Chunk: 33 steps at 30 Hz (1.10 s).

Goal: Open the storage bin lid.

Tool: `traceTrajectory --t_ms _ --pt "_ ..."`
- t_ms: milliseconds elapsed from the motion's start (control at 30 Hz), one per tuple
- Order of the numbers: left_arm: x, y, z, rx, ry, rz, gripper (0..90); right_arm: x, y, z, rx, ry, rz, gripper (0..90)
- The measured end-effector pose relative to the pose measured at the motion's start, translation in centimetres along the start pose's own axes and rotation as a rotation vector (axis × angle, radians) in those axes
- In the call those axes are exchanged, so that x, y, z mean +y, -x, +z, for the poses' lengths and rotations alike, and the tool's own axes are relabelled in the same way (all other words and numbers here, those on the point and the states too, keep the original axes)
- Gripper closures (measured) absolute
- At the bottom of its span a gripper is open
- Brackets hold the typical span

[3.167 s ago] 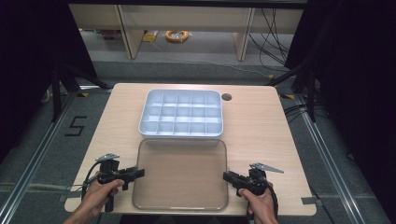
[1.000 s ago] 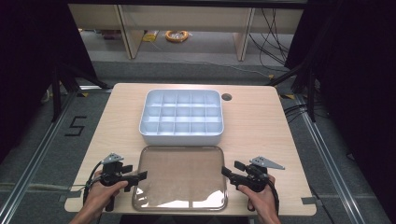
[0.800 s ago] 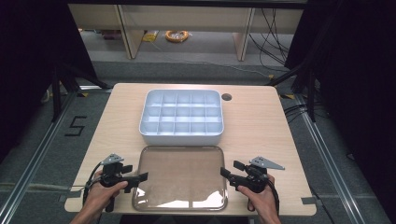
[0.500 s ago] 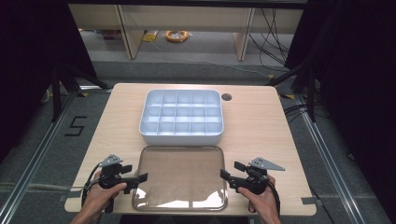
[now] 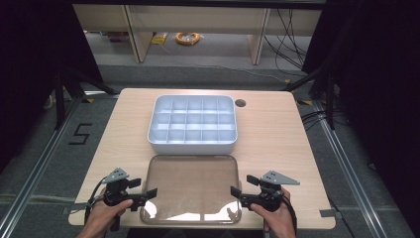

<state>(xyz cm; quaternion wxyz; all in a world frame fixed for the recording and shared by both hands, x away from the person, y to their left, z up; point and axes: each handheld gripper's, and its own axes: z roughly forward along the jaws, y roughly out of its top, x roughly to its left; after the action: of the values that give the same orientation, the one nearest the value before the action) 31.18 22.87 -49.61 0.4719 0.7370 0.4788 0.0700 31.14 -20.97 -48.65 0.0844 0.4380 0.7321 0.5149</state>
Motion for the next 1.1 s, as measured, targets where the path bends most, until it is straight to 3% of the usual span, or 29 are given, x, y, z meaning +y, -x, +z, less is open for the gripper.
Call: traceTrajectory --t_ms 100,200,233,267,333,367,467,500,600,700,833,900,933,967,1100 --pt "-0.2 0.2 -0.2 -0.005 0.01 -0.003 15.0 -0.1 -0.2 -0.1 0.0 -0.007 -0.008 16.7" --pt "-0.4 0.4 -0.4 -0.007 0.008 0.003 15.0 -0.3 -0.8 -0.2 0.001 -0.014 0.015 16.8" --pt "-0.4 0.4 -0.5 -0.012 0.001 0.015 15.0 -0.5 -0.6 -0.1 0.017 0.004 -0.02 16.8" --pt "-0.6 0.6 -0.6 -0.014 0.003 0.013 15.0 -0.7 -1.0 -0.3 0.009 -0.022 -0.007 16.8" --pt "-0.6 0.8 -0.7 -0.02 0.0 0.007 15.0 -0.8 -1.1 -0.4 0.02 -0.021 0.003 16.8" --pt "-0.7 1.0 -0.8 -0.019 0.005 0.015 15.0 -0.9 -1.1 -0.3 0.027 -0.007 -0.016 16.8" --pt "-1.1 1.4 -1.0 -0.02 -0.004 0.027 15.0 -1.3 -1.5 -0.5 0.017 -0.036 0.004 16.9" --pt "-1.2 1.5 -1.0 -0.022 0.0 0.034 15.0 -1.3 -1.6 -0.7 0.036 -0.034 -0.007 16.9" --pt "-1.4 1.8 -1.2 -0.025 -0.014 0.043 15.0 -1.7 -2.1 -0.8 0.014 -0.036 -0.012 16.8" --pt "-1.6 2.2 -1.4 -0.025 -0.011 0.058 15.0 -2.0 -1.9 -0.8 0.04 -0.032 -0.045 16.7" --pt "-2.0 2.6 -1.4 -0.031 -0.011 0.068 15.0 -2.1 -1.8 -1.1 0.024 -0.054 -0.043 16.7" --pt "-2.1 2.8 -1.5 -0.031 -0.014 0.068 15.0 -2.2 -1.8 -1.3 0.054 -0.061 -0.048 16.8" --pt "-2.1 2.8 -1.6 -0.03 -0.018 0.071 15.0 -2.3 -2.0 -1.5 0.031 -0.075 -0.04 16.9" --pt "-2.2 2.9 -1.6 -0.035 -0.016 0.072 15.0 -2.4 -1.8 -1.5 0.009 -0.071 -0.076 17.0" --pt "-2.4 3.1 -1.7 -0.037 -0.024 0.068 15.0 -2.7 -2.4 -1.9 0.011 -0.099 -0.035 17.0"
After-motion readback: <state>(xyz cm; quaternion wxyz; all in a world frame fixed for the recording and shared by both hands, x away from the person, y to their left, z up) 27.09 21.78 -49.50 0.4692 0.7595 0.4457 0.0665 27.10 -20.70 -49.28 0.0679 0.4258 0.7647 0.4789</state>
